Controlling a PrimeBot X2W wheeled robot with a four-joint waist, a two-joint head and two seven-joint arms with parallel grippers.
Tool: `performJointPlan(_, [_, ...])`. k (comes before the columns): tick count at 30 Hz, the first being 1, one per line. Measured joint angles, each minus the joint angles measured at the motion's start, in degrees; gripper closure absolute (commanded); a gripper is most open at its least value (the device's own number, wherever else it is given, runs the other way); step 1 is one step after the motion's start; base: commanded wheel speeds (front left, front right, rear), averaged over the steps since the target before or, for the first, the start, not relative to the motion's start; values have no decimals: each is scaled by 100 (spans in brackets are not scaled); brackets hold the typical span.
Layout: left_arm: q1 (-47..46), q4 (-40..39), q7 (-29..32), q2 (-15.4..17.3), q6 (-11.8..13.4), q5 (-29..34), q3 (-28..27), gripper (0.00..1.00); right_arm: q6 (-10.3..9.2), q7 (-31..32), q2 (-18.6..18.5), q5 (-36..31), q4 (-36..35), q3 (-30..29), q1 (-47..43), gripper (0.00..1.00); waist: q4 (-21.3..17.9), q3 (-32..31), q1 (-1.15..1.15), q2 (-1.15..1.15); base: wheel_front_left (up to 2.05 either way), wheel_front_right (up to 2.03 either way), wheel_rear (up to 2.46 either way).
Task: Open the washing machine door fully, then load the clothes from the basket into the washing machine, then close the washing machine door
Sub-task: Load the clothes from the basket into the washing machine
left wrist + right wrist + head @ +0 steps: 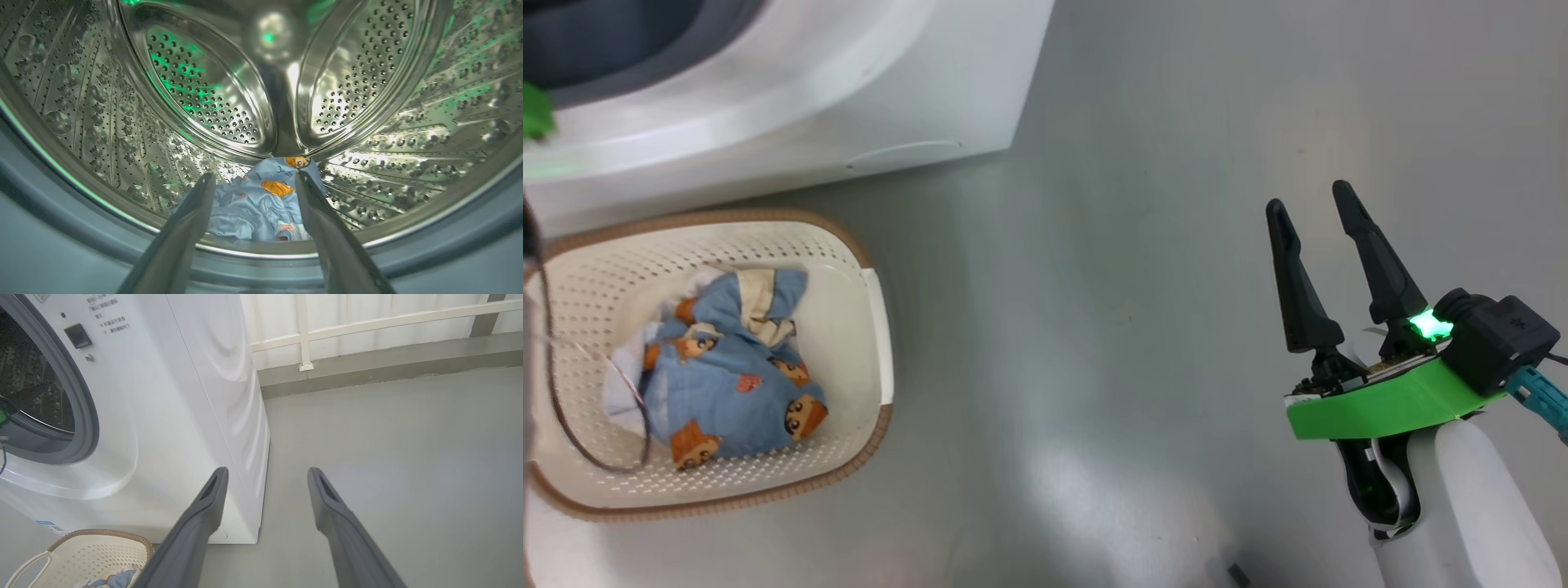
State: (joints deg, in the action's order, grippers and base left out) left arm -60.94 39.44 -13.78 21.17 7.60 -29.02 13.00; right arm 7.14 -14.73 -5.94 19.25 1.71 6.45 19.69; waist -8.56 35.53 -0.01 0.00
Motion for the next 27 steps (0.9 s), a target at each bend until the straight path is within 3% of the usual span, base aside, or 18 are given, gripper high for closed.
performJointPlan(16, [4056,-3806,-91,-260,975,550,-73,0,0,0,-60,-263,-18,-370,-665,0,381,-838,0,0,0,0,0])
performJointPlan(20, [4819,-4332,-91,-379,1136,641,-48,0,0,0,-96,-308,14,-398,-833,0,462,-1086,0,0,0,0,0])
performJointPlan(27, [5592,-4539,-91,-534,1150,673,166,0,0,0,-99,-363,56,-508,-1213,0,632,-1539,0,0,0,0,0])
